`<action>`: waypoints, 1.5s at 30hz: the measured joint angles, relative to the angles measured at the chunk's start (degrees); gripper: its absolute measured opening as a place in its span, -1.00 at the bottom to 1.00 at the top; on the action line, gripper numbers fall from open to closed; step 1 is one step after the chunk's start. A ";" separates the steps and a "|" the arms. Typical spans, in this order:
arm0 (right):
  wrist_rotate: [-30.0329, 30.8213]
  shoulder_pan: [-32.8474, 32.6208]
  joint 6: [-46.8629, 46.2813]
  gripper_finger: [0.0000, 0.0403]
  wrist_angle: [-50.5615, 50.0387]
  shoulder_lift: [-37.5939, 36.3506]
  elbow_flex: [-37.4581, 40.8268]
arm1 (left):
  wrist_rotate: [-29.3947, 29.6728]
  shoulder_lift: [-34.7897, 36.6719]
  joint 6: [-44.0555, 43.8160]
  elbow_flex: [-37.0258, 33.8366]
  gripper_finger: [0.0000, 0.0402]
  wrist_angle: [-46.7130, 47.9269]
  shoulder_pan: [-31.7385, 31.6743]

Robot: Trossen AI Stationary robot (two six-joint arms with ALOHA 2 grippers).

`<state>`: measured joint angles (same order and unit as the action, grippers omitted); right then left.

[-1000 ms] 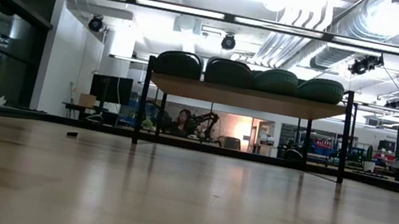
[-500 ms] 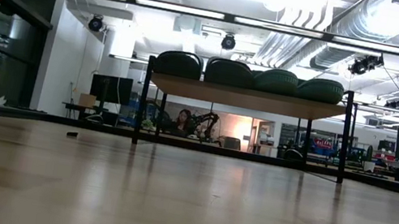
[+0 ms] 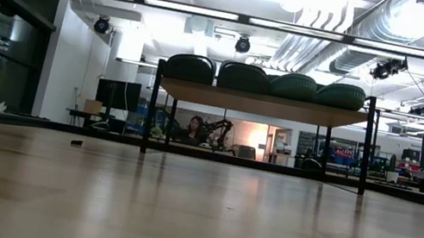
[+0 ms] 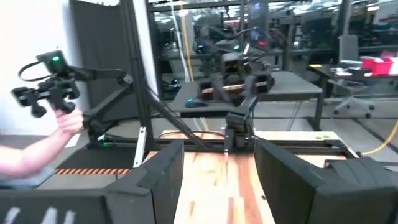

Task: Pick and place slides into the shelf
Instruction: Return to Home Position

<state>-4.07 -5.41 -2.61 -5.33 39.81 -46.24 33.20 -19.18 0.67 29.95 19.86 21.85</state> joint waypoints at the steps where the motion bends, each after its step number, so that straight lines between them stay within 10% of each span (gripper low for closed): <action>1: -0.78 0.25 0.01 -0.07 -0.02 0.18 0.00 | -0.72 0.63 -0.30 -0.10 0.08 -0.11 -1.14; 16: -4.15 1.66 1.42 -0.07 0.84 0.24 0.38 | -28.32 2.56 4.96 -2.70 0.08 -3.30 -15.35; 45: -9.86 1.64 -0.17 -0.07 17.38 -33.40 26.74 | -27.82 13.93 3.70 -12.14 0.08 -9.98 -15.85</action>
<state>-13.93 -3.77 -2.78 12.05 6.41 -19.50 5.38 -5.26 4.37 17.81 9.88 6.00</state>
